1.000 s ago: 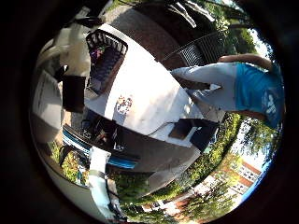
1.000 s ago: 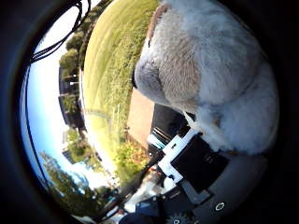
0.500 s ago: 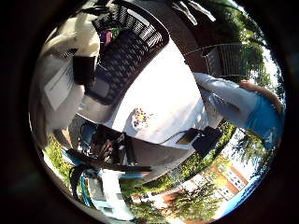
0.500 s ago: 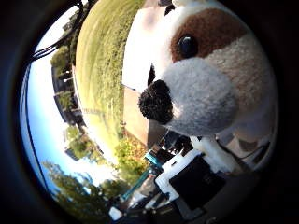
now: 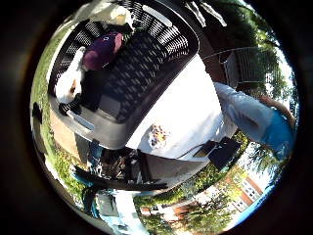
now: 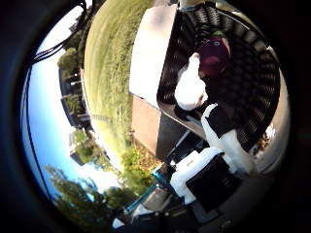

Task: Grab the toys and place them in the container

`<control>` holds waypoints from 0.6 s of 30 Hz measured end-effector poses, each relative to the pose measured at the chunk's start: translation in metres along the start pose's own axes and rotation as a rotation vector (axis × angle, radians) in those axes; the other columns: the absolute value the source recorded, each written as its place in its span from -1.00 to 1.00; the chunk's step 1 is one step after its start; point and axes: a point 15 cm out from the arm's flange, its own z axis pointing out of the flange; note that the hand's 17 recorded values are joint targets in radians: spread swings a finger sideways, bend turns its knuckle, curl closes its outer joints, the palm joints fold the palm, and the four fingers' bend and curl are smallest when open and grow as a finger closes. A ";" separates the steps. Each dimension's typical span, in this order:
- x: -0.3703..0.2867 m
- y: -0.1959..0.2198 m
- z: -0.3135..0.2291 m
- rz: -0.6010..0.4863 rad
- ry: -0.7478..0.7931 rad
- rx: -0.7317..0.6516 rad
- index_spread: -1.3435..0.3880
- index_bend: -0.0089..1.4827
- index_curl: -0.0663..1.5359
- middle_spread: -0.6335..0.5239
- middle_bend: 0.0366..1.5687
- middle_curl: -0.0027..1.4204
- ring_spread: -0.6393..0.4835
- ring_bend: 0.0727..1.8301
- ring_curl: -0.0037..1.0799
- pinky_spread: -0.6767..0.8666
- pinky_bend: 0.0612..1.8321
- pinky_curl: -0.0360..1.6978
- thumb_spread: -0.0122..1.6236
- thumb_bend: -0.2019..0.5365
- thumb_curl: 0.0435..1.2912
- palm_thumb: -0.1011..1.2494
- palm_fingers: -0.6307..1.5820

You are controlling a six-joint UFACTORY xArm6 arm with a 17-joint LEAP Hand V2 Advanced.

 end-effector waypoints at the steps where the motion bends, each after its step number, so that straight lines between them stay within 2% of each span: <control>1: 0.001 0.002 -0.013 -0.006 0.001 0.018 0.13 -0.78 -0.18 0.16 -0.76 -0.44 0.61 -0.52 -0.44 0.42 -0.46 -0.48 0.48 -0.51 -0.29 0.33 -0.43; 6: 0.006 0.029 -0.073 -0.031 0.007 0.072 0.14 -0.78 -0.28 0.18 -0.79 -0.46 0.62 -0.58 -0.46 0.42 -0.50 -0.52 0.48 -0.52 -0.31 0.33 -0.42; 11: 0.040 0.088 -0.112 0.002 -0.021 0.035 0.15 -0.77 -0.36 0.18 -0.82 -0.48 0.63 -0.61 -0.46 0.42 -0.54 -0.55 0.48 -0.51 -0.33 0.33 -0.41; 18: 0.124 0.157 -0.109 0.117 0.004 -0.002 0.22 -0.77 -0.43 0.17 -0.82 -0.50 0.61 -0.63 -0.45 0.42 -0.58 -0.59 0.48 -0.51 -0.34 0.33 -0.36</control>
